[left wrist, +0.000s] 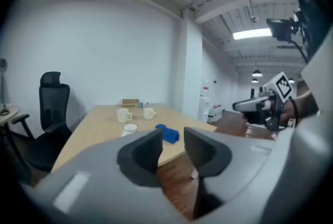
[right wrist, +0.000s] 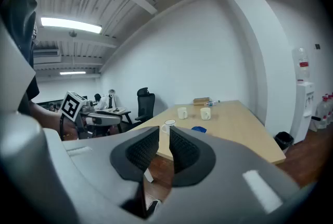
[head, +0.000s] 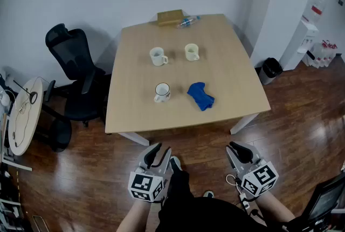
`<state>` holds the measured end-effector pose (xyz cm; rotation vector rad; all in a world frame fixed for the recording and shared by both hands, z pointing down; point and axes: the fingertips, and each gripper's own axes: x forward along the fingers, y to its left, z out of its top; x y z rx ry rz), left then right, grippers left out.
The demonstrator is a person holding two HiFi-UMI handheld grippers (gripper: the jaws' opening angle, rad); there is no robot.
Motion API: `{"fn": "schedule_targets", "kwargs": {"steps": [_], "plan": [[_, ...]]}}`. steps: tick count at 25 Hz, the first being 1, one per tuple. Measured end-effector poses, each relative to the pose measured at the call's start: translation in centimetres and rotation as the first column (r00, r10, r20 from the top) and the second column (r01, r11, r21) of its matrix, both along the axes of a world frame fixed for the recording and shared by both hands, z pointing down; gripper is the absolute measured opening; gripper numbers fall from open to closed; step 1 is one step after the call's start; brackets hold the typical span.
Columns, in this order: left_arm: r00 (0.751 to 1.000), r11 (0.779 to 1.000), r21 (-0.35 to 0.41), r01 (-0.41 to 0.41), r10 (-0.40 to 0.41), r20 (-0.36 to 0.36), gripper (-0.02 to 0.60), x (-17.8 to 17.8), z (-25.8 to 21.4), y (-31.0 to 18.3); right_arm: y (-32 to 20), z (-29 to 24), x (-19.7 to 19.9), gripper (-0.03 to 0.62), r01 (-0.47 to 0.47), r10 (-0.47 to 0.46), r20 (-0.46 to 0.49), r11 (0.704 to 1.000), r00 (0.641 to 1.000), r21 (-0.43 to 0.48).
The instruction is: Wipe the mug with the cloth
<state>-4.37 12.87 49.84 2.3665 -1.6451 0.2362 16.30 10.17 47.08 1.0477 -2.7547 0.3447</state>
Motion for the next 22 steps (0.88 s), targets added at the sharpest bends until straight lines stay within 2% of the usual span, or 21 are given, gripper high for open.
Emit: {"fn": "schedule_targets", "kwargs": {"steps": [5,8,11,14,17,20,22], "plan": [[0.987,0.987,-0.094,0.131,-0.120,0.106,0.130,-11.3,6.1,-12.9,-8.5,1.8,-4.2,0.060,-0.061,0.058,-0.049,0.997,0.997,-0.051],[0.981,0.973,-0.211,0.095,-0.055,0.188,0.152,-14.3,11.0,-19.3,-13.3,2.7,-6.4,0.060,-0.107,0.101,-0.054,0.988,0.993,-0.115],[0.967,0.955,-0.295,0.026,0.051,0.250,0.175,-15.0,15.2,-22.9,-16.6,4.6,-8.2,0.060,-0.121,0.104,-0.121,0.982,0.987,-0.144],[0.958,0.942,-0.336,-0.026,0.119,0.260,0.175,-14.6,17.5,-24.9,-19.1,7.9,-9.7,0.061,-0.114,0.076,-0.207,0.977,0.975,-0.178],[0.953,0.934,-0.353,-0.055,0.154,0.260,0.175,-14.2,18.9,-25.7,-22.0,11.1,-10.9,0.082,-0.109,0.054,-0.277,0.976,0.959,-0.189],[0.950,0.923,-0.379,-0.060,0.169,0.261,0.173,-13.9,19.8,-25.8,-25.0,14.6,-12.7,0.143,-0.078,0.009,-0.385,0.983,0.923,-0.164],[0.948,0.913,-0.405,-0.054,0.174,0.266,0.173,-13.6,20.4,-25.3,-26.4,16.9,-13.9,0.177,-0.045,-0.027,-0.479,0.990,0.878,-0.137]]}}
